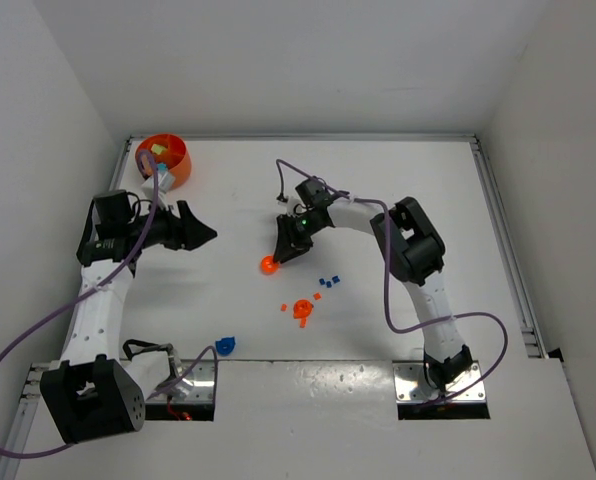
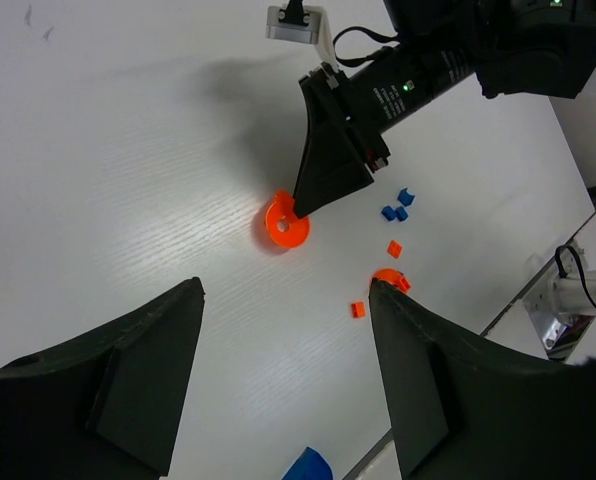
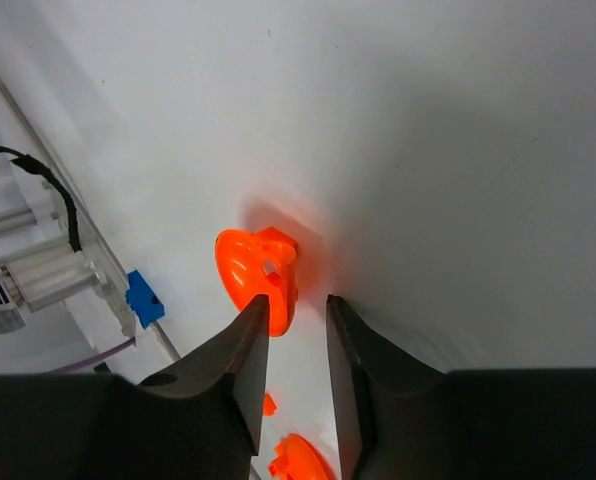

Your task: Sort the legos into containers by color

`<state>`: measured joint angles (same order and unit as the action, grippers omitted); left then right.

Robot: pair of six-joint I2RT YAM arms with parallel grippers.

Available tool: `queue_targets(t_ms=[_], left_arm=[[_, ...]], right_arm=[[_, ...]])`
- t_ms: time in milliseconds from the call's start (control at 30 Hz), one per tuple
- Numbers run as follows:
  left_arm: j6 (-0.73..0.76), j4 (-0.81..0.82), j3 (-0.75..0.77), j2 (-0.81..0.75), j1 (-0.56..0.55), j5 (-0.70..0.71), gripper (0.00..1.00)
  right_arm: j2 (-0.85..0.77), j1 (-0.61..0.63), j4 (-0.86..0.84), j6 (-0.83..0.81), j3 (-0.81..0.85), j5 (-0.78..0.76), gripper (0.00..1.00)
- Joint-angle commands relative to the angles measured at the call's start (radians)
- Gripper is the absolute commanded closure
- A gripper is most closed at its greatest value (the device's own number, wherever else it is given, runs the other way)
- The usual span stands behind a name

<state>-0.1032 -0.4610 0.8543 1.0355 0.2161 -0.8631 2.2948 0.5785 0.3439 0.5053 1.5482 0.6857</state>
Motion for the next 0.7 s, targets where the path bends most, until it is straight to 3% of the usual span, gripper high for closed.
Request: queue_targets(t_ms=[0,267,567,667], left_arm=[[-0.016,0.039,-0.015,-0.015,0.006,-0.002,0.27],[-0.03,0.05,-0.043,-0.025,0.006,0.038,0.25],[-0.075,0.064,-0.061,0.011,-0.04,-0.022,0.21],[-0.084,0.064,-0.041,0.04,-0.078,-0.037,0.28]], right_arm=[[0.02,0.015,-0.005,0.006,0.027,0.005,0.71],[-0.004,0.015,-0.016,0.006,0.016,0.023,1.0],[-0.205,-0.005,-0.008,-0.036,0.047,-0.047,1.0],[-0.228,-0.005,-0.04,-0.011,0.087,-0.057,1.0]])
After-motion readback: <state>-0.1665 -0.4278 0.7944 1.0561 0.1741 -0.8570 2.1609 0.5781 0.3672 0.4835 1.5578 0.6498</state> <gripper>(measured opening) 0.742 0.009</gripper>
